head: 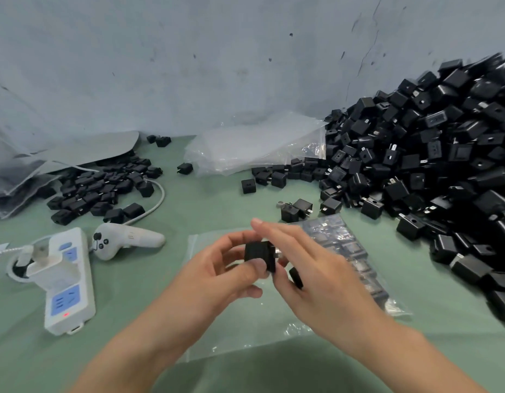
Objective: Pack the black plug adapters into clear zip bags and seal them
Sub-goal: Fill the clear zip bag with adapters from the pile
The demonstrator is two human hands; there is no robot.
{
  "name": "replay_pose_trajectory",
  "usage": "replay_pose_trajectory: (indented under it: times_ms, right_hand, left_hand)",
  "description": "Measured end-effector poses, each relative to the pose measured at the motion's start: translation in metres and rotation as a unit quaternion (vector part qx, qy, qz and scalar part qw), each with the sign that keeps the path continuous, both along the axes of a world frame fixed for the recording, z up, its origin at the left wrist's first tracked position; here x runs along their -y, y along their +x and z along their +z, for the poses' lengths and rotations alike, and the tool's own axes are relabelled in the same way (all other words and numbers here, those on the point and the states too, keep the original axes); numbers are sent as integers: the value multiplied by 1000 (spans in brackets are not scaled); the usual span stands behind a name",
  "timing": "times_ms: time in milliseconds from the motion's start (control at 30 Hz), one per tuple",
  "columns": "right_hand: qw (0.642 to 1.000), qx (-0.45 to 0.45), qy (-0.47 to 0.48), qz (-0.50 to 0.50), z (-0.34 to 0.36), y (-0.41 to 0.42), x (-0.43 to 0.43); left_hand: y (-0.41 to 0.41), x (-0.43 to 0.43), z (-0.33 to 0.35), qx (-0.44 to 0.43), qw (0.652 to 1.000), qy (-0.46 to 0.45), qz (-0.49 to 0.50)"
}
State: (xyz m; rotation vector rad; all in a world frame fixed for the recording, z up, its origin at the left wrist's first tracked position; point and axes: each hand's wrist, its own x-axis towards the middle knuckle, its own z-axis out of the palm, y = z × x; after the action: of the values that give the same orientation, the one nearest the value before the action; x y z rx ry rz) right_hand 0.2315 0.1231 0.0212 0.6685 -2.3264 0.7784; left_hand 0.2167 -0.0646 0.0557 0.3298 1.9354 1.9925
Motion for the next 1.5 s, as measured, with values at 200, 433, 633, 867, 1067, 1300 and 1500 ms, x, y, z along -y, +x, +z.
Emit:
replay_pose_trajectory:
  times_ms: [200,433,633,867,1067,1300,1500]
  right_hand:
    - [972,103,-200,-70,3,-12,-32]
    - [948,150,-238,-151,-10,-17,-63]
    - [964,165,-149,-148,-14,-18,-61]
    - [976,150,-67,-145,-11,-16,-57]
    - [976,135,-58,-161,-11,-24,-63]
    - [972,112,-64,-198,-13,-34,-83]
    - [949,165,-16,-267,-24,-42,-103]
  left_hand:
    - [-33,68,3,-103,946,-259,167]
    - [-39,101,-29,-90,911,-378,135]
    - [-33,75,-48,-237,872,-424,63]
    - [-30,93,-53,-336,829,-447,27]
    - [-30,73,-52,-380,799,-466,-11]
    - [-40,30,-51,-415,775,-470,-84]
    - [-47,29,-47,-398,773,-463,-175]
